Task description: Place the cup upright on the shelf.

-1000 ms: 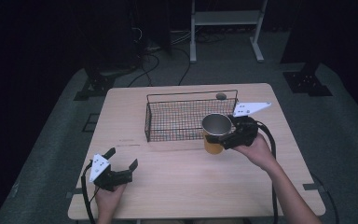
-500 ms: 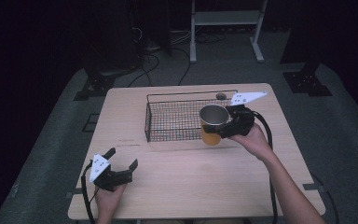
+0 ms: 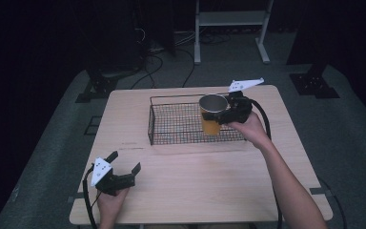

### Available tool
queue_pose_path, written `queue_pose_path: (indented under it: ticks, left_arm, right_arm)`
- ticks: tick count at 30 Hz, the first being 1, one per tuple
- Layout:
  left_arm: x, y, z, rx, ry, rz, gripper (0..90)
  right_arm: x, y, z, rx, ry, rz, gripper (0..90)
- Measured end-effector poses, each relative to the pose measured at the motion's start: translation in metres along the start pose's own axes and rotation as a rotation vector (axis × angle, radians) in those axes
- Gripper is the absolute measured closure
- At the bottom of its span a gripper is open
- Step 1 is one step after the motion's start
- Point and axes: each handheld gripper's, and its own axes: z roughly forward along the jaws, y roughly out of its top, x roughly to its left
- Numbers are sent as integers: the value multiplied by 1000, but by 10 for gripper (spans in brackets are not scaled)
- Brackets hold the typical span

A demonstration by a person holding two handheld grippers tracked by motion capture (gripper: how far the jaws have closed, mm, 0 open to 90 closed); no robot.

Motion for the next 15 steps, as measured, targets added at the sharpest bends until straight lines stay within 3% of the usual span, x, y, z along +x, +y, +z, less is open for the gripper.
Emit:
queue_pose_path:
  ticks: [15]
  left_arm:
    - [1, 0, 0, -3, -4, -5, 0]
  right_arm:
    - [-26, 17, 31, 37, -22, 14, 123]
